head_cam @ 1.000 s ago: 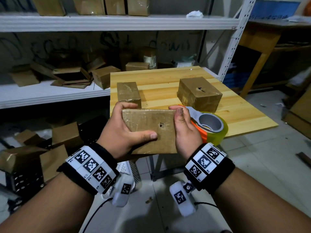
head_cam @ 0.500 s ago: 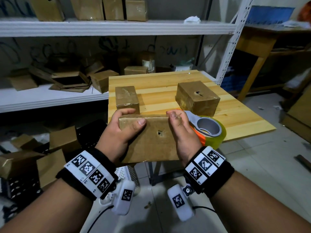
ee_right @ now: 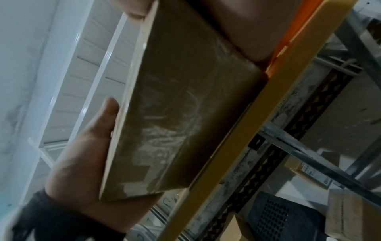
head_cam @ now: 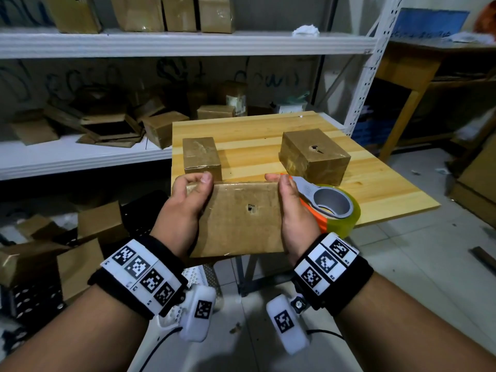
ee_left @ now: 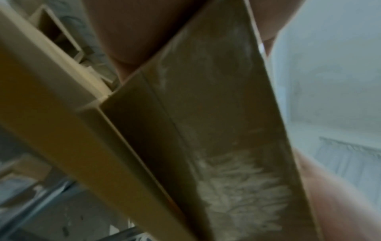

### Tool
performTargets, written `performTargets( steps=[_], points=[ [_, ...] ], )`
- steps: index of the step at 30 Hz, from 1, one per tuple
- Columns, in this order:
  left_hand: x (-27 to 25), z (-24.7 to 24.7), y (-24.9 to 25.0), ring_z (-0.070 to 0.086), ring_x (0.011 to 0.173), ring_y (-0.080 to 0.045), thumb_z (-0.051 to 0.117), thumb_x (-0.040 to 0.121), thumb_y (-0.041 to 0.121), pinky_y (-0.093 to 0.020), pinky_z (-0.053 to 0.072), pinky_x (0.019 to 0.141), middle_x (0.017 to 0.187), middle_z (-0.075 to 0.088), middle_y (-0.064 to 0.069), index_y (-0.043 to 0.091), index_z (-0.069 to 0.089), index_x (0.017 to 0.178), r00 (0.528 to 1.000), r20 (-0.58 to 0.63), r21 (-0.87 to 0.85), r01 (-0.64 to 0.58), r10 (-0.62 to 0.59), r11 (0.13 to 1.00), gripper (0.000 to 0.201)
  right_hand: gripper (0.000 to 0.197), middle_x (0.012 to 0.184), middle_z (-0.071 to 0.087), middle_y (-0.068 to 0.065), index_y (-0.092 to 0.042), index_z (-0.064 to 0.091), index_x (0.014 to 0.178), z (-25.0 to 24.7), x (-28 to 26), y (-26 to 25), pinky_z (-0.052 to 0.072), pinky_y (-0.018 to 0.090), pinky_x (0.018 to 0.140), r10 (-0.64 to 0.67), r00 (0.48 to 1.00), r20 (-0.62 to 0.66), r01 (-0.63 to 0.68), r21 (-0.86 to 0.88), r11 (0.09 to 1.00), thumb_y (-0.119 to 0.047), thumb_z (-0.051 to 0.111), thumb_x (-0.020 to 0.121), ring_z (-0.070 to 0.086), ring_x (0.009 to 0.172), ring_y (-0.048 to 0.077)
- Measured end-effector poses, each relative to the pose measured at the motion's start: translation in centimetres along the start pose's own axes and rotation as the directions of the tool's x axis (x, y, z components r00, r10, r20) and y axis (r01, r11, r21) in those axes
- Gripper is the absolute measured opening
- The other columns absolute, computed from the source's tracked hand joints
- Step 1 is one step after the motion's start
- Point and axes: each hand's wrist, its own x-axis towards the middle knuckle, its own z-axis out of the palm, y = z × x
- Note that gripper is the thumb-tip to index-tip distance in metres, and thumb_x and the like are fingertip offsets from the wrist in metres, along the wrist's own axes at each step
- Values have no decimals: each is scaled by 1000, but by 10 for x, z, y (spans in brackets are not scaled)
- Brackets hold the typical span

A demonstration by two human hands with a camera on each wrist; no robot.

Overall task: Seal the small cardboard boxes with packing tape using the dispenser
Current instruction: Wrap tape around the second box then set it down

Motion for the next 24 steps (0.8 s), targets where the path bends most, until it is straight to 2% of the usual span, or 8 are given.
performTargets(
  steps=[2, 5, 10, 12, 15, 19, 22, 24],
  points=[
    [4, -2, 1, 68, 107, -28, 56, 66, 89, -54, 51, 103, 111, 71, -2, 35, 66, 117, 997, -11, -62, 80, -81, 995, 74, 47, 104, 77, -6, -41, 67, 117, -5, 5, -2, 60, 48, 98, 42, 998, 40, -44, 58, 997, -67, 65, 78, 75, 102, 13],
    [10, -11, 1, 73, 111, -33, 67, 69, 84, -61, 53, 102, 122, 75, -8, 28, 65, 132, 983, 27, -243, 182, -181, 953, 84, 57, 99, 77, -9, -33, 60, 134, -11, 7, -6, 59, 34, 84, 47, 991, 122, -58, 86, 995, -38, 64, 78, 75, 86, 3],
    [15, -21, 0, 68, 120, -43, 86, 64, 73, -66, 53, 101, 141, 63, -19, 24, 53, 147, 978, 95, -385, 207, -184, 900, 102, 69, 98, 78, -8, -25, 56, 145, -11, 5, -15, 51, 57, 112, 54, 990, 132, -63, 65, 996, -35, 73, 79, 74, 109, 20],
    [16, -18, -1, 71, 114, -40, 89, 70, 58, -61, 59, 93, 136, 66, -20, 18, 49, 148, 986, 85, -462, 168, -145, 871, 96, 59, 116, 76, 5, -25, 61, 136, -11, 7, -20, 52, 63, 109, 68, 994, 87, -82, 170, 982, -29, 82, 82, 73, 114, 29],
    [14, -15, 1, 74, 99, -17, 78, 80, 43, -32, 59, 74, 112, 77, -1, 18, 54, 141, 998, -12, -460, 44, -55, 887, 69, 66, 127, 75, 14, -22, 54, 142, -12, 10, -27, 58, 66, 96, 96, 992, 85, -121, 364, 924, -32, 74, 79, 78, 107, 32],
    [5, -7, 13, 66, 118, -11, 72, 85, 50, -16, 55, 81, 126, 68, 9, 29, 55, 136, 990, -22, -154, -139, 137, 978, 58, 86, 133, 69, 5, -55, 35, 147, -7, 14, -27, 59, 63, 92, 57, 988, 146, -113, 409, 906, -32, 78, 76, 80, 102, 27],
    [12, 1, 28, 64, 113, 1, 66, 89, 50, -11, 52, 86, 127, 67, 12, 27, 54, 140, 977, -70, -15, -202, 201, 979, 58, 73, 140, 68, 3, -56, 46, 141, -2, 23, -24, 62, 54, 89, 71, 987, 145, -118, 349, 930, -47, 81, 77, 76, 115, 28],
    [26, 3, 40, 67, 101, 4, 67, 98, 41, -9, 53, 77, 121, 69, 10, 25, 60, 135, 981, -94, -4, -171, 170, 985, 41, 68, 141, 69, 0, -53, 50, 141, -4, 32, -26, 61, 52, 96, 63, 992, 107, -94, 317, 944, -54, 78, 78, 71, 123, 26]
  ],
)
